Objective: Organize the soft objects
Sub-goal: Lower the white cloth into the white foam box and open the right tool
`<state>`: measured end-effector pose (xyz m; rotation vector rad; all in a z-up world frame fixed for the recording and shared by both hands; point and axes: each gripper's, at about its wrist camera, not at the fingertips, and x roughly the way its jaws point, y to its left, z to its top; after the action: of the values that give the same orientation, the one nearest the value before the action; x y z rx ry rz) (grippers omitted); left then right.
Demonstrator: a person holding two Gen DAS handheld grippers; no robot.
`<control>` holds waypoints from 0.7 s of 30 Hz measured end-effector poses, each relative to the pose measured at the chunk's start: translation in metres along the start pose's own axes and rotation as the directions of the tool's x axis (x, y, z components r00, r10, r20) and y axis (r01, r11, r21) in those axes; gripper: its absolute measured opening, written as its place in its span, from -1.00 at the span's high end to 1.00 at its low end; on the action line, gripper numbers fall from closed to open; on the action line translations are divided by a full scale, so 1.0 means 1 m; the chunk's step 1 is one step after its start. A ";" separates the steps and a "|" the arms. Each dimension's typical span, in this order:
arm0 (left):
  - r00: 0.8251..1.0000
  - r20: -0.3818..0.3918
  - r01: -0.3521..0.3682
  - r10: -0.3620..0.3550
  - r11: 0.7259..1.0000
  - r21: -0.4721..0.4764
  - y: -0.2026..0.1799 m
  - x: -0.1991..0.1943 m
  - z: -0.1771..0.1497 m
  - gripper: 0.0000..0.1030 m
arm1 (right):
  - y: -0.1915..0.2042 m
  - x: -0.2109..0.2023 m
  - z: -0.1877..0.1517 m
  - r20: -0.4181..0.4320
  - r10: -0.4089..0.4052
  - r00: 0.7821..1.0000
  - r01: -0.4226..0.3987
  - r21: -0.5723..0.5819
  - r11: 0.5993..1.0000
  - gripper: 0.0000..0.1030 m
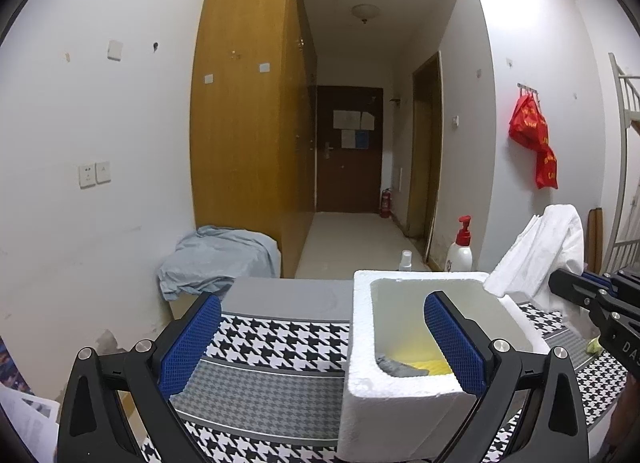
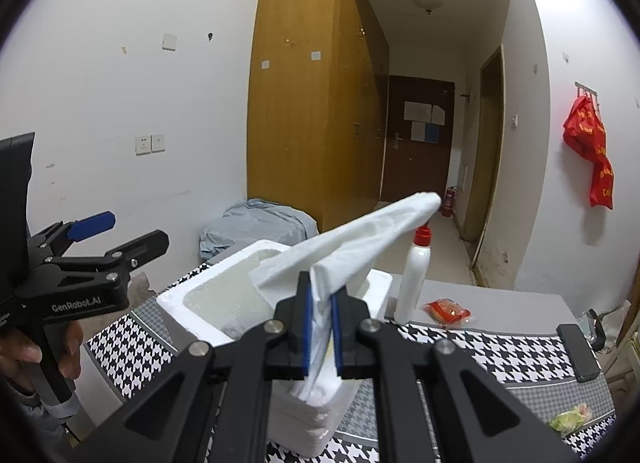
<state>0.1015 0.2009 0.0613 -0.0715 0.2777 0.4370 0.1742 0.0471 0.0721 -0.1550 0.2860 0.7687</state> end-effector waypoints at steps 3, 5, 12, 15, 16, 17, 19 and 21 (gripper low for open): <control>1.000 0.000 -0.010 0.010 1.000 -0.002 0.004 -0.003 -0.001 -0.98 | 0.002 0.004 0.000 -0.004 0.013 1.000 -0.013 0.001 1.000 0.78; 1.000 0.001 -0.017 0.017 1.000 -0.004 0.008 -0.004 -0.001 -0.98 | 0.004 0.005 0.000 -0.005 0.022 1.000 -0.022 0.004 1.000 0.78; 0.999 -0.006 -0.035 0.034 0.999 -0.022 0.021 -0.003 -0.002 -0.98 | 0.013 0.013 0.001 -0.013 0.047 0.999 -0.047 -0.002 0.999 0.78; 1.000 -0.005 -0.030 0.030 0.999 -0.023 0.023 -0.003 -0.003 -0.98 | 0.014 0.017 0.001 -0.022 0.051 0.998 -0.051 -0.004 0.999 0.78; 1.000 -0.003 -0.030 0.030 0.999 -0.021 0.024 -0.003 -0.003 -0.98 | 0.015 0.018 0.001 -0.022 0.053 0.998 -0.053 -0.004 0.999 0.78; 1.000 -0.003 -0.031 0.031 0.999 -0.021 0.025 -0.002 -0.004 -0.98 | 0.015 0.019 0.001 -0.024 0.055 0.998 -0.055 -0.002 0.998 0.78; 1.000 -0.006 -0.031 0.031 0.999 -0.028 0.027 -0.001 -0.005 -0.98 | 0.016 0.023 0.002 -0.032 0.056 0.998 -0.057 -0.003 0.998 0.78; 0.999 -0.011 -0.031 0.030 0.999 -0.035 0.029 0.001 -0.006 -0.97 | 0.017 0.027 0.002 -0.040 0.056 0.998 -0.056 -0.004 0.998 0.78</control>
<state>0.0888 0.2267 0.0553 -0.1040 0.2821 0.4720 0.1809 0.0771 0.0648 -0.1677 0.3277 0.8222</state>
